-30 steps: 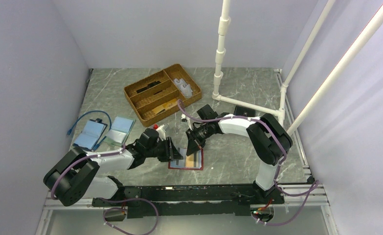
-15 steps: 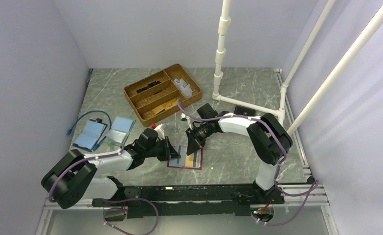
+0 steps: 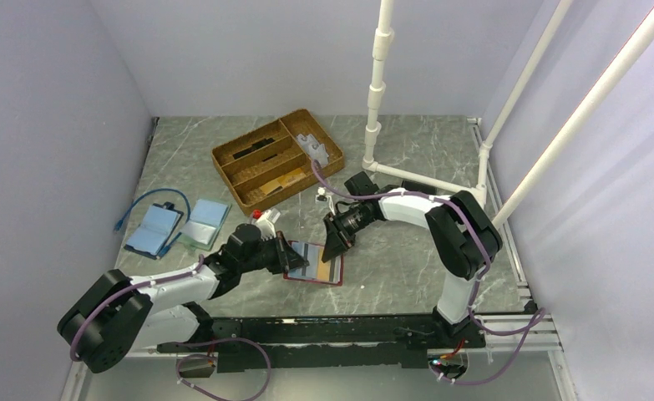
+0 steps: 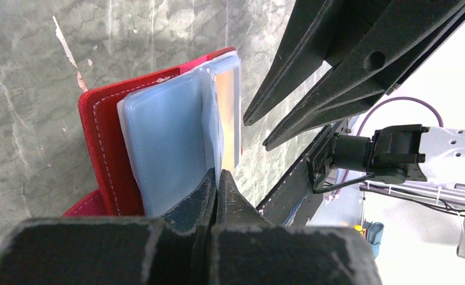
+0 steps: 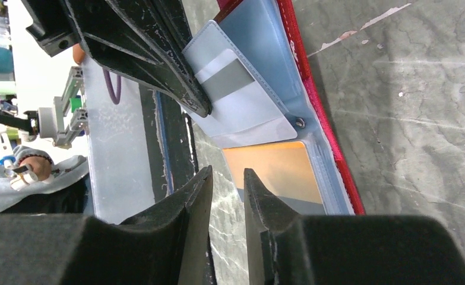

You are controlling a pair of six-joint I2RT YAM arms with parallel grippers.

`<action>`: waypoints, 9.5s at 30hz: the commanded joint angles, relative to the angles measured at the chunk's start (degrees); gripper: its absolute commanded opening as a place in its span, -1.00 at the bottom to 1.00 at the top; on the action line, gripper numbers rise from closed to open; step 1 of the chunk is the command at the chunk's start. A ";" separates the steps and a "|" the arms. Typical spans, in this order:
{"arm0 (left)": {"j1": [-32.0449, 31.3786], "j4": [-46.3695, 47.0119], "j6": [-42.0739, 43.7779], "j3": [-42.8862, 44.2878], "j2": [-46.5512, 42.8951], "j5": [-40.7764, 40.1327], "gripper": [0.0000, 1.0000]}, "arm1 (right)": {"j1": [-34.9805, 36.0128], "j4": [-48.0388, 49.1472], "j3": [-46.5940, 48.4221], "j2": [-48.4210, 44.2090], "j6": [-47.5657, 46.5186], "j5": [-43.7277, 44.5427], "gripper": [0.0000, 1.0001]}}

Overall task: Take the credit cards out of the card holder
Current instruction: Pick up the card holder from the center of the board, then remove the credit card from the card holder, then place the card holder at the center of the board, then place the credit card in the storage box.

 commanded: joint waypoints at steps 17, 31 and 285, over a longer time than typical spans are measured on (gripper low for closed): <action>0.10 15.52 -2.65 -2.69 -2.58 0.77 -1.00 | -1.41 -0.60 2.06 -0.44 -2.06 -7.65 -0.28; 0.09 28.14 -7.11 -2.92 2.38 4.08 -1.00 | -2.29 -0.86 2.02 -1.15 -2.86 -14.83 -0.21; 23.55 -40.21 6.08 108.77 75.61 5.25 -0.50 | -8.20 -12.53 0.80 -29.59 -24.45 18.59 0.24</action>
